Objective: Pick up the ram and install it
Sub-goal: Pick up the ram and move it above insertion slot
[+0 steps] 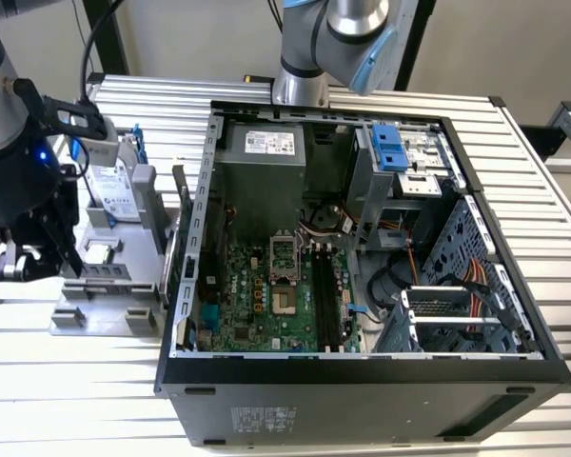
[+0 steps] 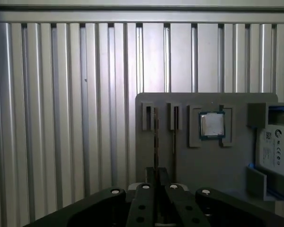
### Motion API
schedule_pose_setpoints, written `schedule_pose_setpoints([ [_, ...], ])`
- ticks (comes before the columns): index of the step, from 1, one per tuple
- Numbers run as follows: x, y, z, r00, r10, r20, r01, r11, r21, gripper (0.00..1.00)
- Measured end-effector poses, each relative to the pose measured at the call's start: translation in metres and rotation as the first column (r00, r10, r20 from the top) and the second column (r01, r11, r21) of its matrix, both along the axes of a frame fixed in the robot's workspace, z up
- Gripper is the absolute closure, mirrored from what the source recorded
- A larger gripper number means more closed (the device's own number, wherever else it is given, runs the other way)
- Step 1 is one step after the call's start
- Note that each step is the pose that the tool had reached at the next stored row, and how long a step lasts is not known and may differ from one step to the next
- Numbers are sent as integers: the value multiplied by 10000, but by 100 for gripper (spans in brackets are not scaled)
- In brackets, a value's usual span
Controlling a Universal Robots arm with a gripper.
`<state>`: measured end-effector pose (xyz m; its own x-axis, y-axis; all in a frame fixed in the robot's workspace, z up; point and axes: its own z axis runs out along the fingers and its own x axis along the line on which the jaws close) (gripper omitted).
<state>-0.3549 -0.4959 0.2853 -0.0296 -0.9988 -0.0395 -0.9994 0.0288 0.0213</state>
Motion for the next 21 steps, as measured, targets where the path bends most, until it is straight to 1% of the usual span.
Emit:
schedule_pose_setpoints([
  [9,0,0,90,10000,-33,-1,33,10000,0,100],
  [14,0,0,151,10000,-37,0,37,10000,0,100],
  [21,0,0,207,10000,-36,-1,36,10000,-1,100],
])
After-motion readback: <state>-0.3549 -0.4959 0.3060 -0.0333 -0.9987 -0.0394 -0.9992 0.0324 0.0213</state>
